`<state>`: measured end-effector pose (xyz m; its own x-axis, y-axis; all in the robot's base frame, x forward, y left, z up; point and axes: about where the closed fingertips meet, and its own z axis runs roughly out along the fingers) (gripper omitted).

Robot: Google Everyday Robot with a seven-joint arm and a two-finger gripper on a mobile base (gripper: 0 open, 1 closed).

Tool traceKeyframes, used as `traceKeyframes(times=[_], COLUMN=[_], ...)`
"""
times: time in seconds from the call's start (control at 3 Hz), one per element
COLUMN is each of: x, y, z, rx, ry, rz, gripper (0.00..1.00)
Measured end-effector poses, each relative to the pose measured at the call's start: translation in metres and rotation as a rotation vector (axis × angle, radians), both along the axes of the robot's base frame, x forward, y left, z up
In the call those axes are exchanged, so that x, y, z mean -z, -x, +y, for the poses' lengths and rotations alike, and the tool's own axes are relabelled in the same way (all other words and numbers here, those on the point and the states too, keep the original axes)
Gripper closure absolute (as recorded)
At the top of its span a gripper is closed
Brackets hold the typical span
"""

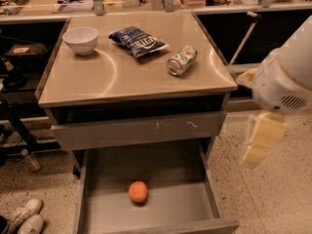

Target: Pick orange from middle drawer and place on counter

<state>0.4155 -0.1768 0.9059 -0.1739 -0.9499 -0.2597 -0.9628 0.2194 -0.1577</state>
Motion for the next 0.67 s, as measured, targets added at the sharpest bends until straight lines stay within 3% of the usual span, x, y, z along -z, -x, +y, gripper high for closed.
traceKeyframes(times=[0.33, 0.67], x=[0.0717, 0.0717], y=[0.0216, 0.0216], z=[0.0359, 0.0359], rx=[-0.055, -0.055], ry=[-0.035, -0.035], rz=[0.112, 0.112], gripper=[0.0, 0.0])
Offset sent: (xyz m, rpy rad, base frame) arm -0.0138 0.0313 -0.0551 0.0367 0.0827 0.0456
